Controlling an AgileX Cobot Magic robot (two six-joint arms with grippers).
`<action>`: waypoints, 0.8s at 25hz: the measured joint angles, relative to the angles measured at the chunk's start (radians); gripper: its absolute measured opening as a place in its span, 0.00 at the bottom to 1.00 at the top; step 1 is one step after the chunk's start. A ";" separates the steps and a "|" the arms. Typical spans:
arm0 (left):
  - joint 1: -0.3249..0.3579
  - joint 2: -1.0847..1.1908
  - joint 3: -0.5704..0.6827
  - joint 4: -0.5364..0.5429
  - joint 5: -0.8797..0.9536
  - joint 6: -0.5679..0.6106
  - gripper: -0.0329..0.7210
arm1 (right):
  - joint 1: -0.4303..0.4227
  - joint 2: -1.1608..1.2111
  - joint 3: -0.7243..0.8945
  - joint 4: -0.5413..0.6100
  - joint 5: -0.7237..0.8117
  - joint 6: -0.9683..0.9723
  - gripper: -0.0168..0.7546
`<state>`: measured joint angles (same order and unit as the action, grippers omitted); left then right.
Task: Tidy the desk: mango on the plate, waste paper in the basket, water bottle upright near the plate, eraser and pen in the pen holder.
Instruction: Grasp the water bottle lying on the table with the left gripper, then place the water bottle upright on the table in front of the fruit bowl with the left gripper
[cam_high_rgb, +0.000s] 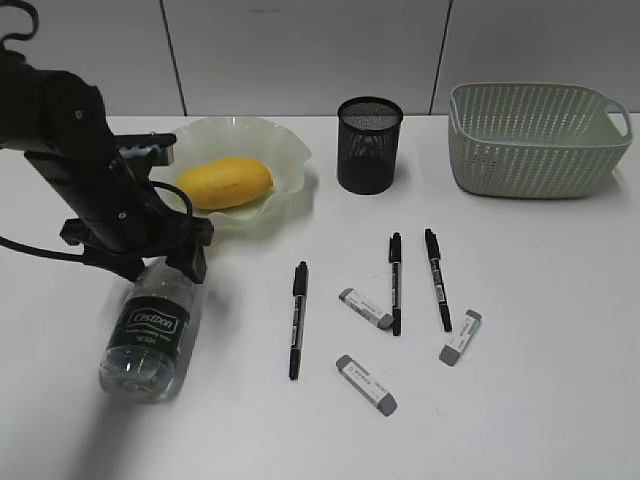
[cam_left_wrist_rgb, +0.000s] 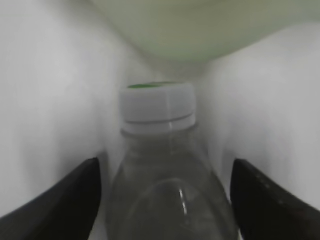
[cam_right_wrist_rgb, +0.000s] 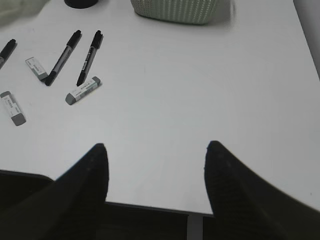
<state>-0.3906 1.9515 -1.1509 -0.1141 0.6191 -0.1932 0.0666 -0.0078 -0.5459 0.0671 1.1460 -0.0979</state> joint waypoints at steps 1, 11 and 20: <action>-0.005 0.015 -0.003 0.001 0.004 0.000 0.83 | 0.000 0.000 0.000 0.000 -0.004 0.000 0.65; -0.037 -0.249 0.175 0.071 -0.146 -0.003 0.61 | 0.000 0.000 0.006 0.002 -0.032 -0.001 0.63; 0.016 -0.482 0.635 0.225 -1.201 0.077 0.59 | 0.000 0.000 0.030 0.006 -0.096 0.003 0.58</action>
<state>-0.3749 1.4700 -0.5156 0.1106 -0.5819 -0.1165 0.0666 -0.0078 -0.5159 0.0733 1.0501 -0.0950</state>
